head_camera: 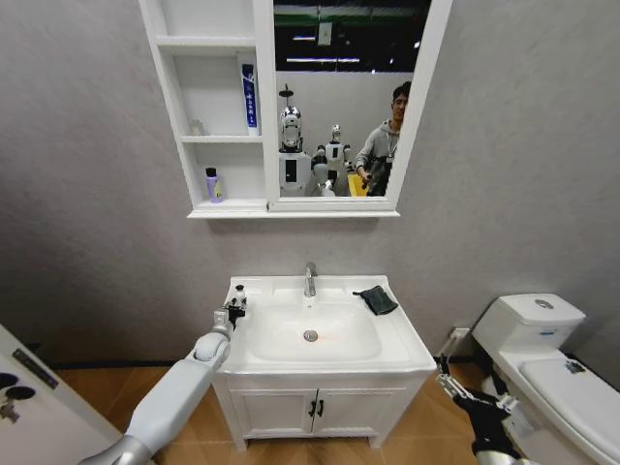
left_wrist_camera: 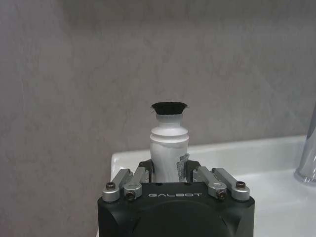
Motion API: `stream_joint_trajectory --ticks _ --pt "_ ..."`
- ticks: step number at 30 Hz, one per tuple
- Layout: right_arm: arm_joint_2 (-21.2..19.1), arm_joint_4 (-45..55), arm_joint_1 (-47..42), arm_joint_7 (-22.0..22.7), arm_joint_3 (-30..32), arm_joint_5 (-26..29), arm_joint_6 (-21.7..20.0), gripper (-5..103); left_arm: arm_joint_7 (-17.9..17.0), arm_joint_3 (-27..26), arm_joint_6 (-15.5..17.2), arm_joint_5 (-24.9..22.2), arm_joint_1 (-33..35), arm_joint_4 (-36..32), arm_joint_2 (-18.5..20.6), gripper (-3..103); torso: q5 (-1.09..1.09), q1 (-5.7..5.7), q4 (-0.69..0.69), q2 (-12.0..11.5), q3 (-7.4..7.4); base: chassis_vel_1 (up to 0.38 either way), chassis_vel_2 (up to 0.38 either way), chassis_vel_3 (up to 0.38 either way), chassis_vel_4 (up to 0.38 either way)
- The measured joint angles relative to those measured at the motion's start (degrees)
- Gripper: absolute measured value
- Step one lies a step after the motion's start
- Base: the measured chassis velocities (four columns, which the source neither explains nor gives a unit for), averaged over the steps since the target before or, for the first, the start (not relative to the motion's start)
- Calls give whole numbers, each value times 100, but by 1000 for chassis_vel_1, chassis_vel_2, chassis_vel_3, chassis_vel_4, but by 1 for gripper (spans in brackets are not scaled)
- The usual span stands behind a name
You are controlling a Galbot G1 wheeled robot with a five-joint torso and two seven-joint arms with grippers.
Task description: Move facial cleanser and shampoo from washbasin to cabinet, then wipe washbasin with towel.
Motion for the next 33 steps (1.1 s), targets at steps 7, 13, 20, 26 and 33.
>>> stream_joint_trajectory --ticks 7,13,20,26,33 --pt "21 49 2 -91 -47 -91 -1 100 -902 10 885 -1217 -283 -2258 1276 33 1 0 1 0 -1 0 0 0 0" --pt "15 91 71 -111 -117 -101 -99 100 -1788 64 2111 -2862 -1513 -3549 2098 33 -1 -1 1 0 -1 0 0 0 0" --pt "34 99 3 -115 -162 -199 -100 100 -2346 807 2880 -4164 -3684 -3220 2125 33 -1 0 0 0 0 0 0 0 0" --pt "60 135 -69 -198 -106 -159 -20 100 -2408 1775 3289 -4598 -5261 -1820 1477 33 -1 0 -1 0 0 0 0 0 0" --pt "81 17 -15 -238 -27 2 92 100 -2443 2164 3274 -4345 -5948 38 77 33 3 0 -3 0 0 0 0 0 0"
